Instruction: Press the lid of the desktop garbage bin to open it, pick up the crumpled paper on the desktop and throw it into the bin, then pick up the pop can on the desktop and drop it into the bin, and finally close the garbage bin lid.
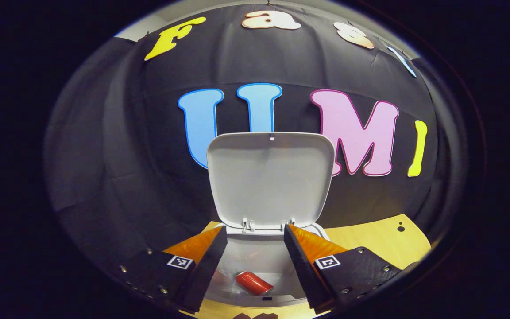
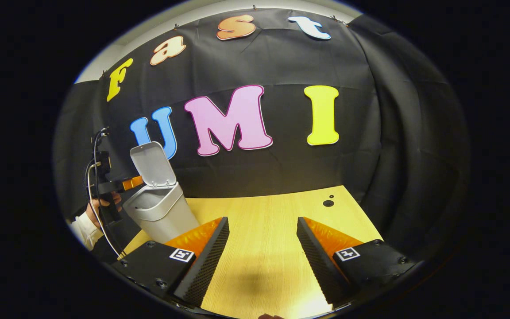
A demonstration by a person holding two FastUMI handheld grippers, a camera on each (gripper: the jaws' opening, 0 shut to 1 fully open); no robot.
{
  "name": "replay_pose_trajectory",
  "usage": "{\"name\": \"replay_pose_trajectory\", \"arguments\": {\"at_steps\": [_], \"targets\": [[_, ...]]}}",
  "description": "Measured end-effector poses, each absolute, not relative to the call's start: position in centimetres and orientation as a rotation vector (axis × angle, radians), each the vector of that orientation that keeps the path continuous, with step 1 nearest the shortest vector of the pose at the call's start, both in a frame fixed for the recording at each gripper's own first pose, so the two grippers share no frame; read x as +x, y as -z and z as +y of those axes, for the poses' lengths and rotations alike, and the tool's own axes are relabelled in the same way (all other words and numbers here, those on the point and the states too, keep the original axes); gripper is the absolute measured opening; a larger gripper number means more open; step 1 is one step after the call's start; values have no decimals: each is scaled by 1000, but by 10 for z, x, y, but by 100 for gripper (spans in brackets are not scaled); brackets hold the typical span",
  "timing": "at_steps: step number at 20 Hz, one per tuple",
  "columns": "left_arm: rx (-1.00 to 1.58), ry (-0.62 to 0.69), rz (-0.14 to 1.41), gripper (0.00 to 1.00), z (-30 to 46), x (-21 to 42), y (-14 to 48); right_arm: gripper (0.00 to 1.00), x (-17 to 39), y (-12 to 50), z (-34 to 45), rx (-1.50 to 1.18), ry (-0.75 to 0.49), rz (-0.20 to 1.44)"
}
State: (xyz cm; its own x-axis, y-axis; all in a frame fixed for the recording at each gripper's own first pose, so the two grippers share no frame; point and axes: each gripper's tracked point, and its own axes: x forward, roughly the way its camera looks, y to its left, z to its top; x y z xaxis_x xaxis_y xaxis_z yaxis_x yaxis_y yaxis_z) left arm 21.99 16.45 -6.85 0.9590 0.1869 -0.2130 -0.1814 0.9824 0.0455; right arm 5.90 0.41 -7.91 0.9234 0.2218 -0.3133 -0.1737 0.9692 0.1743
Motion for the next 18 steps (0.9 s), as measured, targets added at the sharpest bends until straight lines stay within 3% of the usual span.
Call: {"name": "replay_pose_trajectory", "arguments": {"at_steps": [7, 9, 12, 14, 18], "targets": [[3, -191, 67, 84, 168, 234, -10, 99, 64, 86, 2, 167, -199, 349], [-37, -197, 44, 69, 176, 246, -30, 99, 66, 88, 3, 172, -204, 351], [11, -192, -25, 28, 190, 260, -67, 99, 68, 91, 4, 175, -213, 355], [23, -161, -43, 13, 185, 270, -81, 99, 69, 90, 3, 180, -215, 351], [110, -116, -62, 8, 181, 296, -95, 99, 70, 89, 0, 177, -210, 342]]}}
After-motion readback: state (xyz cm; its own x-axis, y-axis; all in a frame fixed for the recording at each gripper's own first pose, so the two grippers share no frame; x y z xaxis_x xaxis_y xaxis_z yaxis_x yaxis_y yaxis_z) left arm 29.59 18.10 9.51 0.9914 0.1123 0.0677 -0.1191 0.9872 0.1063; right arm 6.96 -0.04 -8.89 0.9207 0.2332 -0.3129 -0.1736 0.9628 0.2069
